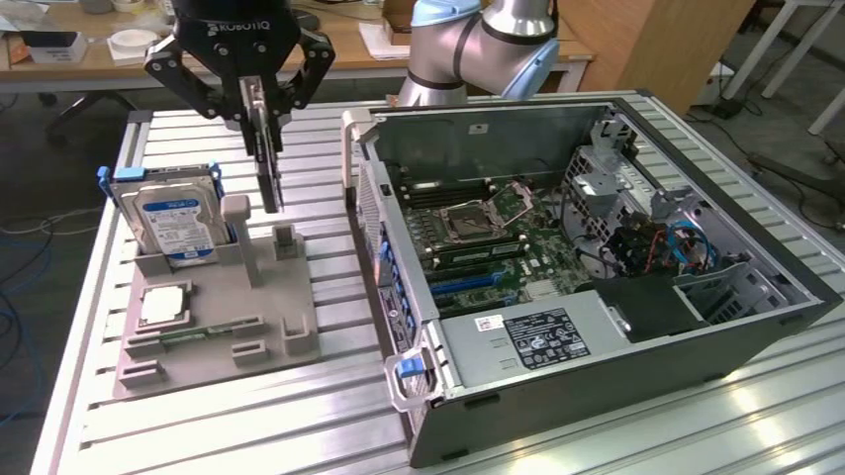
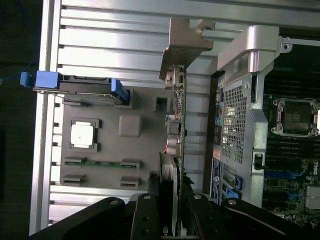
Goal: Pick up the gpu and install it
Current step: 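Pick up the gpu and move the gpu toward the slot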
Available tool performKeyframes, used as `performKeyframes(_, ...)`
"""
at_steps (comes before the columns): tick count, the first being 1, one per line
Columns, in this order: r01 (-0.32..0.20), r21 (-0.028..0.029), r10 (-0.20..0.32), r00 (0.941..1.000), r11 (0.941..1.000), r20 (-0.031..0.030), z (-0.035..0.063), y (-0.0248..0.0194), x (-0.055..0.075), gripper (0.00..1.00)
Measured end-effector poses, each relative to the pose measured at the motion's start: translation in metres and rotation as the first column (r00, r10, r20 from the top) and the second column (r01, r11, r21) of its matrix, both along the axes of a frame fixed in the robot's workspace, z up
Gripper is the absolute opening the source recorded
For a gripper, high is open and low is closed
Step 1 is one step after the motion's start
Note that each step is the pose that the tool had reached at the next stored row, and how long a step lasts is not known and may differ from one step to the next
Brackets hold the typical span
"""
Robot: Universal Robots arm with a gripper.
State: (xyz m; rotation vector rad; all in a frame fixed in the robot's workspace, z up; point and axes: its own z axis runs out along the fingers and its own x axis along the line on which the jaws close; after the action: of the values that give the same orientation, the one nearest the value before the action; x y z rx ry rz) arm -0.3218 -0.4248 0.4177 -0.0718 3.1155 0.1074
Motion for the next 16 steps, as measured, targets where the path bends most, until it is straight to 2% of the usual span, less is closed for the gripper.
performKeyframes(16, 0.000, 0.0000, 0.000, 1.0000, 1.0000, 0.0000, 0.0000, 0.0001, 0.032, 0.27)
